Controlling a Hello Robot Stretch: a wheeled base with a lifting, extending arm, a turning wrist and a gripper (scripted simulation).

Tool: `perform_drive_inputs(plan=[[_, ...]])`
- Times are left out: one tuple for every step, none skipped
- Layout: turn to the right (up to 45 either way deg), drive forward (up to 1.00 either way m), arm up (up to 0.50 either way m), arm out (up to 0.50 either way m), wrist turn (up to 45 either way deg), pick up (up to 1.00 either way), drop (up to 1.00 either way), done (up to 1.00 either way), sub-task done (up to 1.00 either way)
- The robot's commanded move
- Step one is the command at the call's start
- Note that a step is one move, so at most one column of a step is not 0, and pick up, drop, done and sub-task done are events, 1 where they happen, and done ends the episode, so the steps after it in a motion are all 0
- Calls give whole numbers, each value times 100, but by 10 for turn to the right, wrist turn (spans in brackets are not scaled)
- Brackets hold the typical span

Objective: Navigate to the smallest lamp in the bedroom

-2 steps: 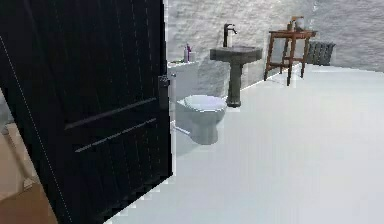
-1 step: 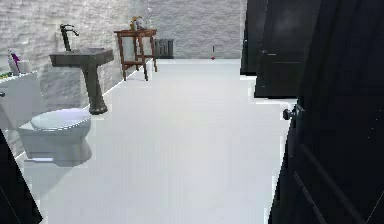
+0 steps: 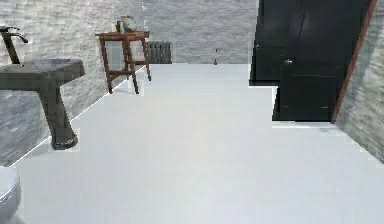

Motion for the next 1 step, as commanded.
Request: perform_drive_inputs(plan=[[120, 0, 0, 0, 0, 0, 0, 0, 0]])
